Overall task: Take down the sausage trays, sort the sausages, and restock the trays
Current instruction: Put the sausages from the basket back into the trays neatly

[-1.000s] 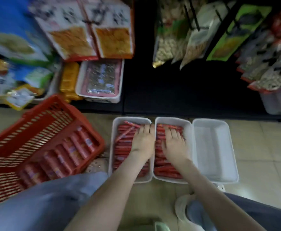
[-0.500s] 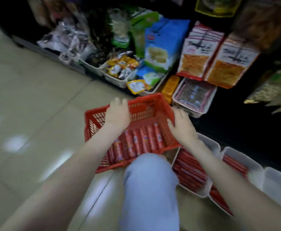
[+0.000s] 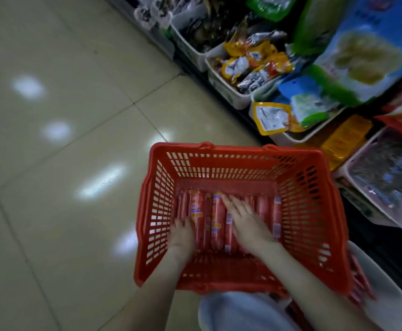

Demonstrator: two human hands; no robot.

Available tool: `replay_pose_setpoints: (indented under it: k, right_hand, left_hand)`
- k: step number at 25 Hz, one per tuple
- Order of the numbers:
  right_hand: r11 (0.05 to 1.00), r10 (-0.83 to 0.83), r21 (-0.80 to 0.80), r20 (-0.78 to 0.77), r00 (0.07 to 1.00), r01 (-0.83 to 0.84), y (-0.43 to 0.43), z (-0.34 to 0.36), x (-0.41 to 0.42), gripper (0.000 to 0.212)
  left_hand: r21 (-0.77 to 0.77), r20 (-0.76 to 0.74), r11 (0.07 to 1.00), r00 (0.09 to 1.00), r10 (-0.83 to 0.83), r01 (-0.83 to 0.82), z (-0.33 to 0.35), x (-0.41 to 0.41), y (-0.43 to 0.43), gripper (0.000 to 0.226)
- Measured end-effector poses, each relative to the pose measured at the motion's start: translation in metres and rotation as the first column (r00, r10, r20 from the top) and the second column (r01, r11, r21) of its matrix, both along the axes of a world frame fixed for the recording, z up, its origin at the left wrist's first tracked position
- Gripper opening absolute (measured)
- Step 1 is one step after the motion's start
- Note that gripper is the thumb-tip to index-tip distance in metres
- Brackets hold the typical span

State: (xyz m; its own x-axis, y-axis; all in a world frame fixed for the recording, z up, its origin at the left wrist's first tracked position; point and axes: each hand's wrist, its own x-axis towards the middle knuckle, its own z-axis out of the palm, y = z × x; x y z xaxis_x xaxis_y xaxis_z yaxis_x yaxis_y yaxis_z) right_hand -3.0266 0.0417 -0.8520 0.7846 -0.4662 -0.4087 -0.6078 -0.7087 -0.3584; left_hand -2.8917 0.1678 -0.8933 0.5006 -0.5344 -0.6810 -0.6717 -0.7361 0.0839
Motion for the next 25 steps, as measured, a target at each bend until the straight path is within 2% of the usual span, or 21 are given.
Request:
replay_pose_setpoints:
  k: [3, 5, 7, 11, 13, 14, 16, 18, 22, 25]
  right_hand:
    - [0.989, 0.145, -0.016, 0.069, 0.987, -0.144, 0.003, -0.042, 0.023, 0.082]
    - [0.969, 0.244, -0.081, 0.147, 0.959, -0.234, 0.008, -0.065, 0.033, 0.068]
    - [0.95, 0.309, -0.087, 0.129, 0.942, -0.299, 0.011, -0.082, 0.039, 0.057]
    - [0.891, 0.423, -0.224, 0.091, 0.902, -0.395, 0.014, -0.094, 0.047, 0.05]
    - [0.859, 0.474, -0.275, 0.108, 0.874, -0.432, 0.015, -0.096, 0.052, 0.048]
    - [0.847, 0.489, -0.298, 0.112, 0.865, -0.44, 0.016, -0.095, 0.056, 0.048]
    - [0.846, 0.471, -0.333, 0.104, 0.876, -0.415, 0.015, -0.094, 0.062, 0.047]
    - [0.865, 0.419, -0.338, 0.082, 0.904, -0.37, 0.009, -0.092, 0.059, 0.046]
    - [0.9, 0.297, -0.369, 0.134, 0.945, -0.23, -0.017, -0.096, 0.02, 0.039]
    - [0.922, 0.156, -0.377, 0.167, 0.973, -0.083, -0.026, -0.1, 0.004, 0.041]
  left_hand:
    - [-0.039, -0.067, 0.998, 0.997, 0.042, -0.044, -0.021, -0.003, -0.008, 0.039]
    - [-0.126, -0.019, 0.992, 0.999, 0.029, -0.032, -0.025, 0.003, -0.006, 0.036]
    - [-0.169, 0.022, 0.985, 1.0, 0.016, -0.012, -0.025, 0.013, -0.002, 0.04]
    - [-0.014, 0.063, 0.996, 0.994, 0.093, -0.092, -0.035, 0.015, -0.012, 0.07]
    - [0.059, 0.079, 0.997, 0.995, 0.053, -0.058, -0.046, 0.007, -0.016, 0.068]
    - [0.068, 0.085, 0.993, 0.992, 0.091, -0.097, -0.051, 0.006, -0.016, 0.066]
    - [0.063, 0.077, 0.973, 0.973, 0.218, -0.223, -0.055, 0.006, -0.014, 0.068]
    - [0.076, 0.041, 0.958, 0.961, 0.272, -0.275, -0.053, 0.003, -0.014, 0.074]
    - [0.061, -0.072, 0.959, 0.957, 0.282, -0.278, -0.043, -0.011, -0.025, 0.081]
    - [0.022, 0.029, 0.987, 0.987, 0.156, -0.157, -0.049, -0.018, -0.03, 0.072]
